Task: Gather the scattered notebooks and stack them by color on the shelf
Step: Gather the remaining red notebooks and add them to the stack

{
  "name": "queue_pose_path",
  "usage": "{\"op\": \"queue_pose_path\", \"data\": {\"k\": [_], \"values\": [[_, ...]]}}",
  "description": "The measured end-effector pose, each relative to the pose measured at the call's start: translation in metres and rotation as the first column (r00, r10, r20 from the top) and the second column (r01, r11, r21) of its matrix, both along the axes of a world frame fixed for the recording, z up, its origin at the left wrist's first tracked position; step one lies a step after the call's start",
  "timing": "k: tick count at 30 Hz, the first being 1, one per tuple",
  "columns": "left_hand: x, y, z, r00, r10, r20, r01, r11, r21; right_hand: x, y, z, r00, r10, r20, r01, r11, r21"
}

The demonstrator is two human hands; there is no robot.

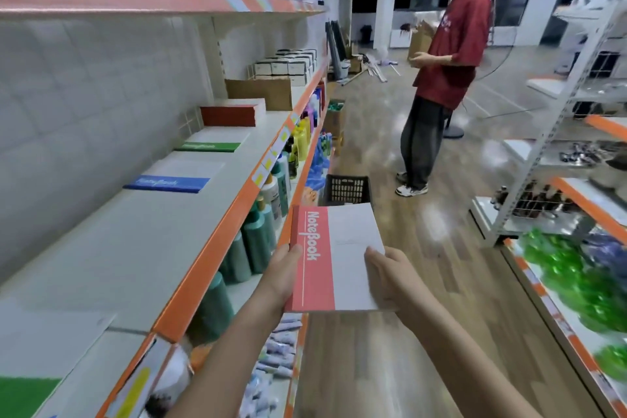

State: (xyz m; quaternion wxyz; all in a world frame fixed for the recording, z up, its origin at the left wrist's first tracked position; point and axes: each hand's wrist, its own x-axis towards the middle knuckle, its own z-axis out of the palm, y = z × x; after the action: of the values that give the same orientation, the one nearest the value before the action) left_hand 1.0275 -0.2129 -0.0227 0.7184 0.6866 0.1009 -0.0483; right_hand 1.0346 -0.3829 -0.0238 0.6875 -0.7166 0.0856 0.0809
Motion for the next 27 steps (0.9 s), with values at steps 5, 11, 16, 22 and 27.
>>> {"op": "queue_pose_path", "data": {"k": [5, 11, 16, 22, 27], "values": [[0.056, -0.007, -0.01, 0.999, -0.029, -0.017, 0.029, 0.999, -0.021, 0.049, -0.008, -0.01, 1.0, 0.005, -0.03, -0.005, 1.0, -0.002], [0.148, -0.015, -0.018, 1.0, -0.013, -0.011, 0.013, 1.0, -0.015, 0.147, -0.016, -0.016, 0.999, 0.015, -0.04, -0.016, 0.999, -0.028], [0.242, -0.02, -0.016, 0.999, 0.036, -0.028, -0.035, 0.999, 0.035, 0.246, -0.023, -0.013, 0.999, 0.039, -0.022, -0.04, 0.999, -0.028], [0.342, -0.034, -0.002, 1.0, 0.025, -0.006, -0.024, 0.994, 0.103, 0.345, -0.035, -0.011, 0.999, 0.04, -0.021, -0.04, 0.999, 0.017], [0.403, -0.042, -0.006, 0.999, 0.029, -0.042, -0.026, 0.997, 0.075, 0.415, -0.044, -0.012, 0.997, 0.068, -0.037, -0.069, 0.998, -0.013]]}}
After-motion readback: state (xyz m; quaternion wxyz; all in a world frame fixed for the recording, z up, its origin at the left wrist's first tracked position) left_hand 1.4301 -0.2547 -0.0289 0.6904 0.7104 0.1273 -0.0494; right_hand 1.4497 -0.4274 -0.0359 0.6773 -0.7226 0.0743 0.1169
